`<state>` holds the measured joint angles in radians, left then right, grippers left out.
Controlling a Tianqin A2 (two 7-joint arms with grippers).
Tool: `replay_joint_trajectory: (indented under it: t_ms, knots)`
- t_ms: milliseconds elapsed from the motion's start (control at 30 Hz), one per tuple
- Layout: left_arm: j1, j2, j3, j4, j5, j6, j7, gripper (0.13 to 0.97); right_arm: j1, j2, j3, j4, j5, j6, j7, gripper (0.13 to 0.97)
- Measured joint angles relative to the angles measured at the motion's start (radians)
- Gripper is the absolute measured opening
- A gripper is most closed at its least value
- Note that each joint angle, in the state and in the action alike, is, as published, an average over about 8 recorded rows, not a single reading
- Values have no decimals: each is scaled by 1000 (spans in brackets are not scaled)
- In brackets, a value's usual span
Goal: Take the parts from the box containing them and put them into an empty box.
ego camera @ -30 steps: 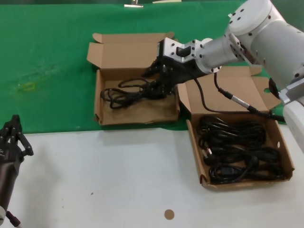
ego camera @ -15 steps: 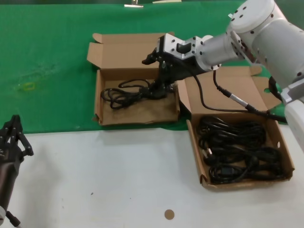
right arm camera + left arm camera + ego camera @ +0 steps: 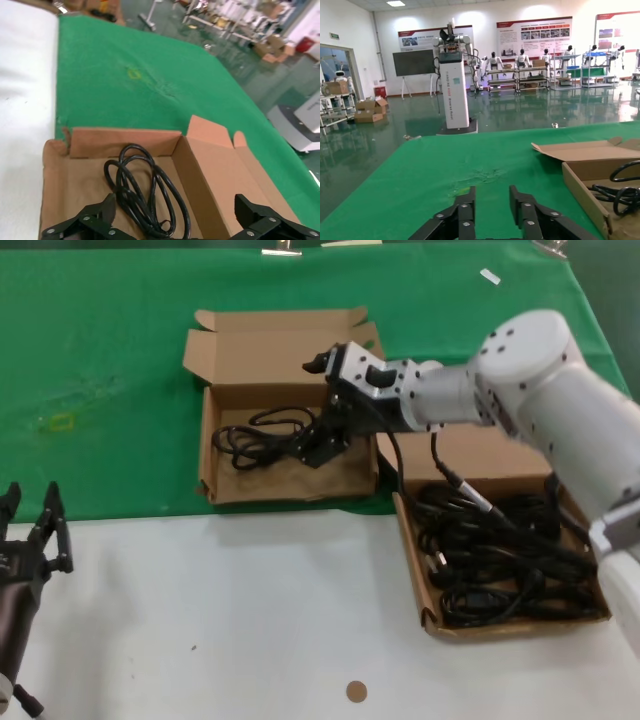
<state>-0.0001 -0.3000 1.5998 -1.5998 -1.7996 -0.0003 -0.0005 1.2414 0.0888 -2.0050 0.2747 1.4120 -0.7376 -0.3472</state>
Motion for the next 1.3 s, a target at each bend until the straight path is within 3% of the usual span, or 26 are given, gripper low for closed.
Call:
replay_joint_trajectory:
  t_ms: [133,300,433,600,700,833,1100,1300]
  knots:
    - [0,0,0,0,0,0,0,258,-76,13,25,82,24,46,22,784]
    - [0,0,0,0,0,0,0,361,-172,29,56,185,54,103,49,877]
    - [0,0,0,0,0,0,0,423,-252,43,82,269,79,150,71,906]
    - [0,0,0,0,0,0,0,564,-349,59,114,373,109,208,98,954]
    - [0,0,0,0,0,0,0,649,-407,69,133,435,127,242,114,954]
    - [0,0,0,0,0,0,0,649,-485,83,158,518,152,289,136,958]
    - [0,0,0,0,0,0,0,826,-643,109,210,687,201,382,180,966]
    - [0,0,0,0,0,0,0,892,-760,129,248,811,237,451,212,966]
